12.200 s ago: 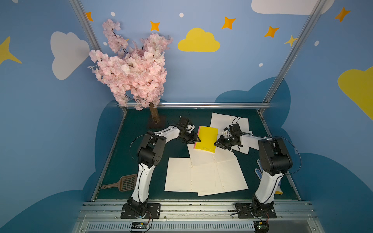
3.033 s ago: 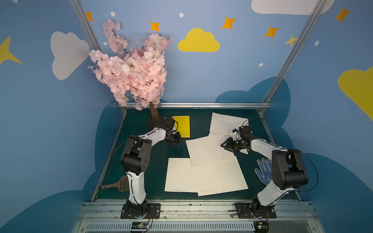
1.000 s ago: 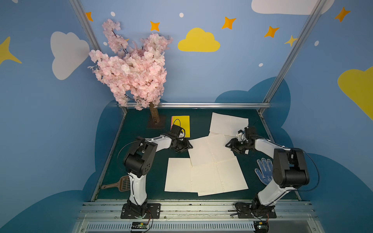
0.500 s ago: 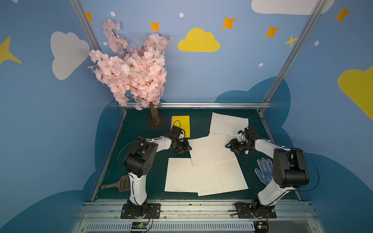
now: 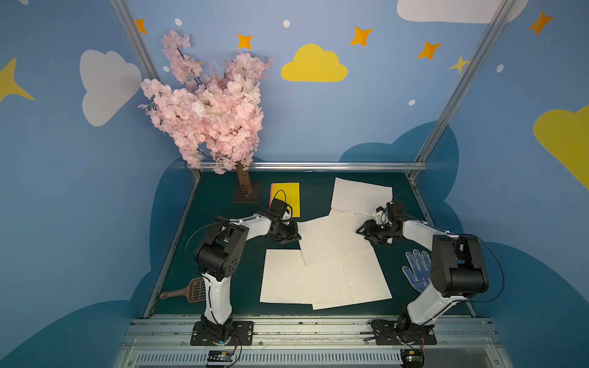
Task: Close the notebook
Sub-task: Close the notebook at the center of the board.
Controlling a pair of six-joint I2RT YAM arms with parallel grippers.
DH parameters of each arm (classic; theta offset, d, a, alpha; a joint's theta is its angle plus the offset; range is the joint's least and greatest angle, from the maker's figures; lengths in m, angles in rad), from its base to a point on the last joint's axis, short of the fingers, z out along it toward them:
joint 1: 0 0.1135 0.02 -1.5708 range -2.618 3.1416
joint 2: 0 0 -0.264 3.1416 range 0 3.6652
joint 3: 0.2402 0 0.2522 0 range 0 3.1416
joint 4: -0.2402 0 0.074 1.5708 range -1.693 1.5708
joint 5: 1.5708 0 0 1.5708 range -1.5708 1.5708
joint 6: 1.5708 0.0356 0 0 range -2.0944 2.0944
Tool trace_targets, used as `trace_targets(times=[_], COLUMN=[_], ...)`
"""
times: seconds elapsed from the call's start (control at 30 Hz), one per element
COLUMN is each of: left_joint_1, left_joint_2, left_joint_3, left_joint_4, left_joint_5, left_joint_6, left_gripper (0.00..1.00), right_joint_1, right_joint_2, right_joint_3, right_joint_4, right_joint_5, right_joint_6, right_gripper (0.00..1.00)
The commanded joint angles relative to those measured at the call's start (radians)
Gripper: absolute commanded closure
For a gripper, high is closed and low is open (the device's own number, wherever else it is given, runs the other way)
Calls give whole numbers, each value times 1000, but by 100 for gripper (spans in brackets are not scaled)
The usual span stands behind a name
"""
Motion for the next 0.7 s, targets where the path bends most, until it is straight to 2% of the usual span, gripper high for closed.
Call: trace_targets(times=[0.0,0.5,0.67], left_joint_1=[11,74,95], left_joint_2=[-46,-104,-92], left_joint_3=[19,23,47], left_joint_4=[-94,-179,-178], left_joint_5=[-24,-17,11], left_joint_6=[67,151,158], left_gripper=[92,94,91], right_joint_1=[-4,-6,-4], right_joint_2=[-29,-11,9], right_joint_3=[-12,1,9], right_joint_4=[-3,-4,10], right_joint_5=[-10,-19,-43], right_joint_6=[-9,-16,-18], right_gripper=[46,46,46])
